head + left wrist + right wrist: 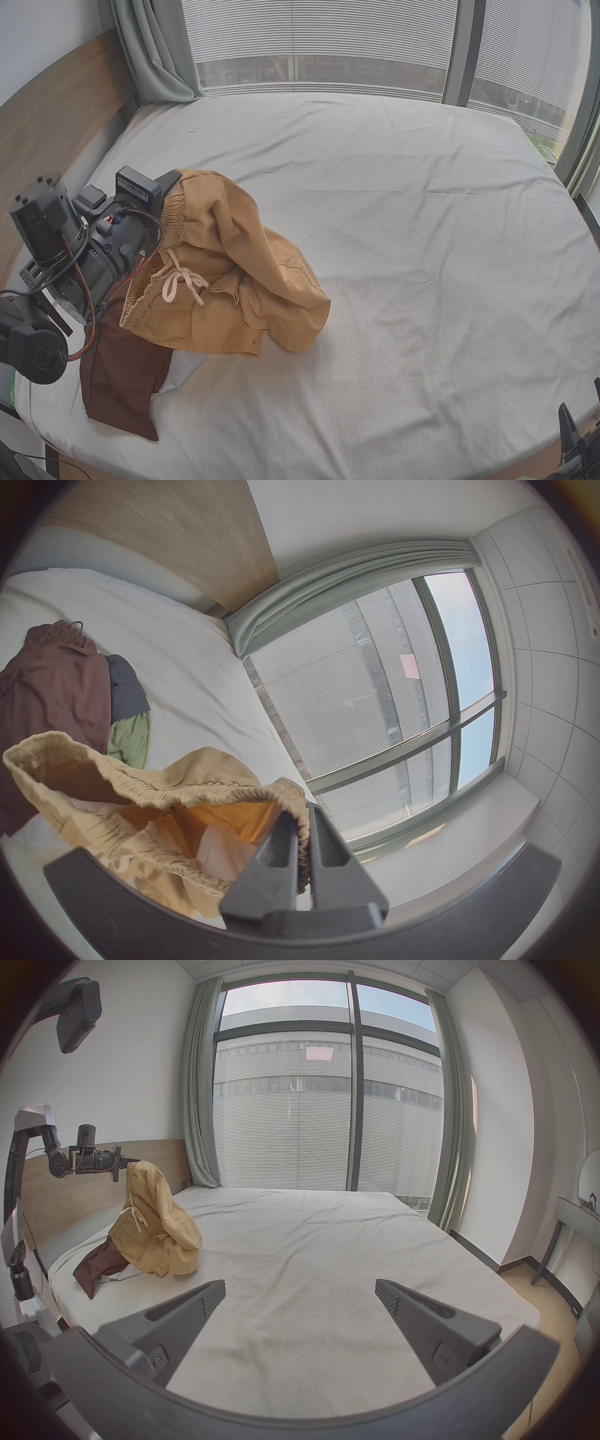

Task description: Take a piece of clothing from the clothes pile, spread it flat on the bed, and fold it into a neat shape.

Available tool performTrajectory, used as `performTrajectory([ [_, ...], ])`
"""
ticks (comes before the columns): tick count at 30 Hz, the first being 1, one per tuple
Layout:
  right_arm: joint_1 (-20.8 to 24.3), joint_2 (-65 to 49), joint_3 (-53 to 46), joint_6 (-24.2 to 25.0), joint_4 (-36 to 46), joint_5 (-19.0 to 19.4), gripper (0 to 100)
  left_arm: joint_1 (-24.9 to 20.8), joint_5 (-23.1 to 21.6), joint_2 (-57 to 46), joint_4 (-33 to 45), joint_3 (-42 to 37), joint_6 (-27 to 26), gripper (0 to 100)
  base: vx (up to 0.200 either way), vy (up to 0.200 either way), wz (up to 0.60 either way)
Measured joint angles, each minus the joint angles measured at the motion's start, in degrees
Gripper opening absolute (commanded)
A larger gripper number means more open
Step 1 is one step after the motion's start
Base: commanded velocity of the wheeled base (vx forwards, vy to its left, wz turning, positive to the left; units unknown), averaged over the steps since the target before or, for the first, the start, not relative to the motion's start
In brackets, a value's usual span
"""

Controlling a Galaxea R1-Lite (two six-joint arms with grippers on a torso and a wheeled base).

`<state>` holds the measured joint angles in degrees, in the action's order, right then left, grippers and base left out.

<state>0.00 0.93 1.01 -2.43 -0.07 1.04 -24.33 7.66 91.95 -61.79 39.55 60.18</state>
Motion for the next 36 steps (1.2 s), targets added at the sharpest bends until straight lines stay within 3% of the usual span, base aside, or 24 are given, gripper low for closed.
performTrajectory([
  [19, 0.0, 0.0, 0.0, 0.0, 0.0, 0.0, 100, -12.2, 1.6, -0.9, 3.6, 2.1, 0.1, 0, 0.0, 0.0, 0.0],
  [30, 0.0, 0.0, 0.0, 0.0, 0.0, 0.0, 100, -13.7, -0.4, 8.0, 3.2, 5.0, 0.1, 0, 0.0, 0.0, 0.0],
  [36, 0.0, 0.0, 0.0, 0.0, 0.0, 0.0, 100, -17.7, -4.7, 12.2, 3.6, 8.7, 0.6, 0, 0.0, 0.0, 0.0],
])
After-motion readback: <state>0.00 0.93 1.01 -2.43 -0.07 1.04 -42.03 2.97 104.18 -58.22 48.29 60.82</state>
